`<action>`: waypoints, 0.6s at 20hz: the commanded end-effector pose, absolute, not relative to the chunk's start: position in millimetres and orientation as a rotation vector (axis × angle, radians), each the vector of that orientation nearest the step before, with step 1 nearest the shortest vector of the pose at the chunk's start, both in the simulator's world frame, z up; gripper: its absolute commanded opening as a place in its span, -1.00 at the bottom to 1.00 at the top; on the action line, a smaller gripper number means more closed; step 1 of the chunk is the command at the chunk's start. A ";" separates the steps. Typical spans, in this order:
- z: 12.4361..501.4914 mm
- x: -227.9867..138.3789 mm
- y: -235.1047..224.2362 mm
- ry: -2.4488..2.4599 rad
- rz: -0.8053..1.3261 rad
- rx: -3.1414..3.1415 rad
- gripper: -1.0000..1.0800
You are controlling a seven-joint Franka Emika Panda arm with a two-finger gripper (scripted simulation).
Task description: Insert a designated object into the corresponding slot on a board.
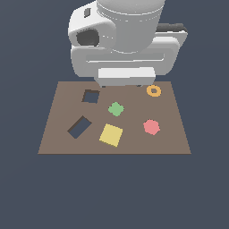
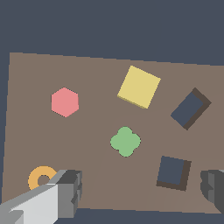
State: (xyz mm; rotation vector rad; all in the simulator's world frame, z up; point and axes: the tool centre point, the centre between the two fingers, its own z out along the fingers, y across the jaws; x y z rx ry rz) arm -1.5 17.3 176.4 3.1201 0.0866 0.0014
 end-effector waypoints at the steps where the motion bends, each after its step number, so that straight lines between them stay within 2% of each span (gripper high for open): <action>1: 176.4 -1.5 17.3 0.087 0.001 3.120 0.92; 12: 153.2 15.4 15.5 -0.030 0.001 3.124 0.92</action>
